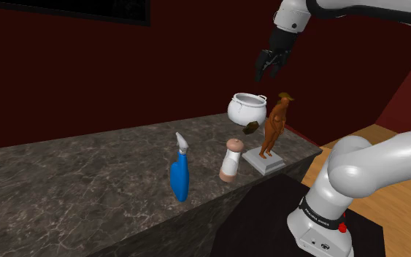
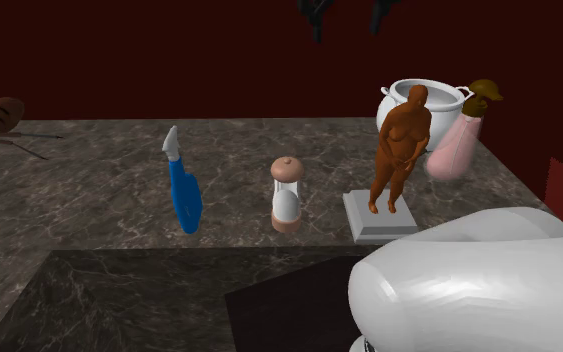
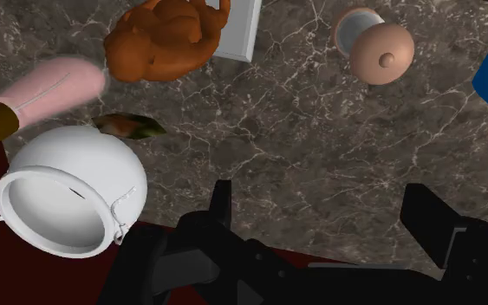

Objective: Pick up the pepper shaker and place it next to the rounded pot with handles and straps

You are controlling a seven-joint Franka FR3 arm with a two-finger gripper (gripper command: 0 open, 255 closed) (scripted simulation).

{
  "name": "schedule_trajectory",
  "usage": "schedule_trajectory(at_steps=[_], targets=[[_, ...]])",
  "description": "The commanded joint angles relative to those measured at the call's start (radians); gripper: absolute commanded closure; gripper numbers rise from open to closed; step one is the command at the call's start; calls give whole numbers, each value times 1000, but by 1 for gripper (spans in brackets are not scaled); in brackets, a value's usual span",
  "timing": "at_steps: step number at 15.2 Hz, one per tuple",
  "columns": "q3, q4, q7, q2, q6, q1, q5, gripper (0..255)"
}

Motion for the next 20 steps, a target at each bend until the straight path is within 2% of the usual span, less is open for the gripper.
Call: schedule_trajectory(at_steps=[1,11,20], targets=[[0,0,0,0,0,0,0,0],[179,-282,195,-15,180,29,14,0],[363,-449,400,106,370,55,34,0]])
